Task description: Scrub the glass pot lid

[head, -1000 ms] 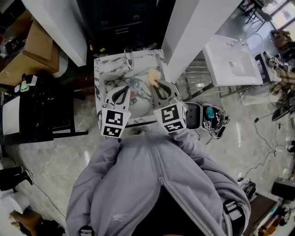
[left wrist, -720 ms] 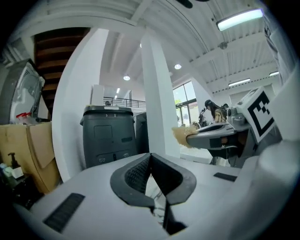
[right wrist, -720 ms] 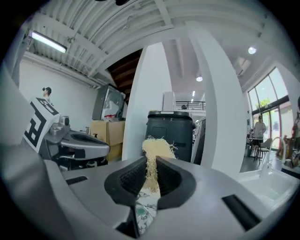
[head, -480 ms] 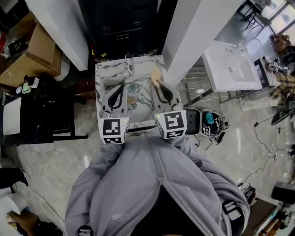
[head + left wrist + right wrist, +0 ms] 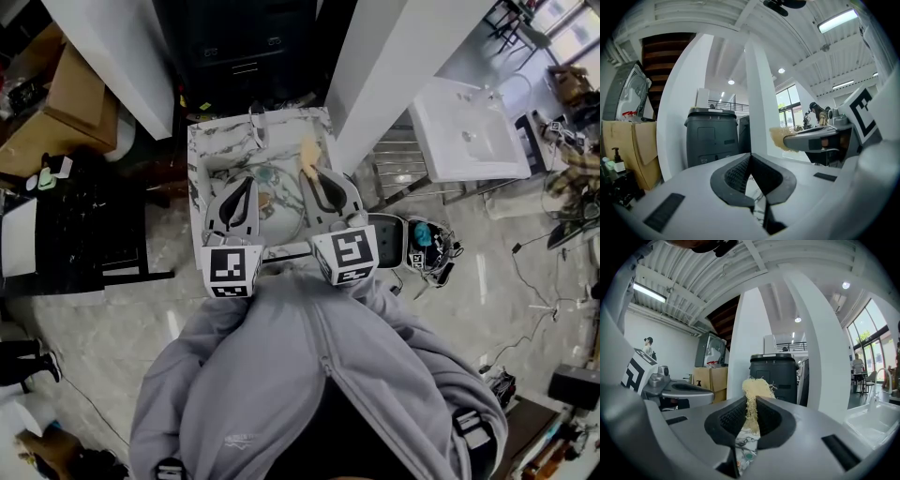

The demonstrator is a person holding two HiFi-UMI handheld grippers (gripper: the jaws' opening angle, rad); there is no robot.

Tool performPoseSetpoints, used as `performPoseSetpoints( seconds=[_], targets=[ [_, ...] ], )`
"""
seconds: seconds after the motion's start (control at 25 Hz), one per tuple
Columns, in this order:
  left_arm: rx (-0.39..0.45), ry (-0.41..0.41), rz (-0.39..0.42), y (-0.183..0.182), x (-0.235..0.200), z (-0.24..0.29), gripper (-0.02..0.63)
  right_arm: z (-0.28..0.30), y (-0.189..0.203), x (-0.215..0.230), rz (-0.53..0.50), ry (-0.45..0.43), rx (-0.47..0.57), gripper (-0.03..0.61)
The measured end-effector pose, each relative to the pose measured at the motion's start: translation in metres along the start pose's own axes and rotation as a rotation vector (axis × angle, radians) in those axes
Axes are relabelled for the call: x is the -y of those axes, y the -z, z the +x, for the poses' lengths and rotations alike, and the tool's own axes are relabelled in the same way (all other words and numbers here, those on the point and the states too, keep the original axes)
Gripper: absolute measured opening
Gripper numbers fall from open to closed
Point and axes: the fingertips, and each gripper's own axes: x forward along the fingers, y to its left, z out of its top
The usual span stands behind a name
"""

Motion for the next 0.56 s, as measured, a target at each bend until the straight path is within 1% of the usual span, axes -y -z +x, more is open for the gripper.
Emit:
performPoseSetpoints(
  seconds=[0.56],
  targets=[
    [-0.019,0.009,-0.011,0.012,-0.004,0.002,0.017,0.006,0.008,-0.001,0.025,-0.01,-0.003,0.057]
  ],
)
